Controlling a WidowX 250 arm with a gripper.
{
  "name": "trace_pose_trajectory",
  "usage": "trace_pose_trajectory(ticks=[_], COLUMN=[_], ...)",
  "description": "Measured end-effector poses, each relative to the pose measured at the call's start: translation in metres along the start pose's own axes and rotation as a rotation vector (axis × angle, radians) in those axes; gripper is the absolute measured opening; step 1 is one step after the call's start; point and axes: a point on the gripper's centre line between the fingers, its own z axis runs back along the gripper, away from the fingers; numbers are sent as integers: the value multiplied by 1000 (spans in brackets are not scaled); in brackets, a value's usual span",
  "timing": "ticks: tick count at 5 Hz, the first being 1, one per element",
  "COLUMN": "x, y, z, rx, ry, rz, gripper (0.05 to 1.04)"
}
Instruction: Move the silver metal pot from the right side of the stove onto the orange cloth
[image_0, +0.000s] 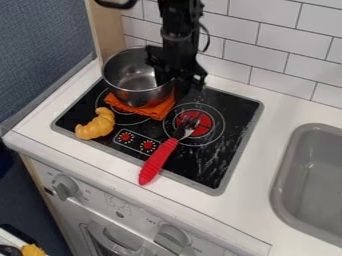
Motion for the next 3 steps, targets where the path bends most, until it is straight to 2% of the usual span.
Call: trace_pose_trajectory(ticks=[1,2,3], x=[-2,-12,-20], y=[-1,1,-2], z=[25,47,48], rx=[-15,-32,-64], ry=[-34,-23,7], rz=[33,94,105], gripper=[863,1012,1009])
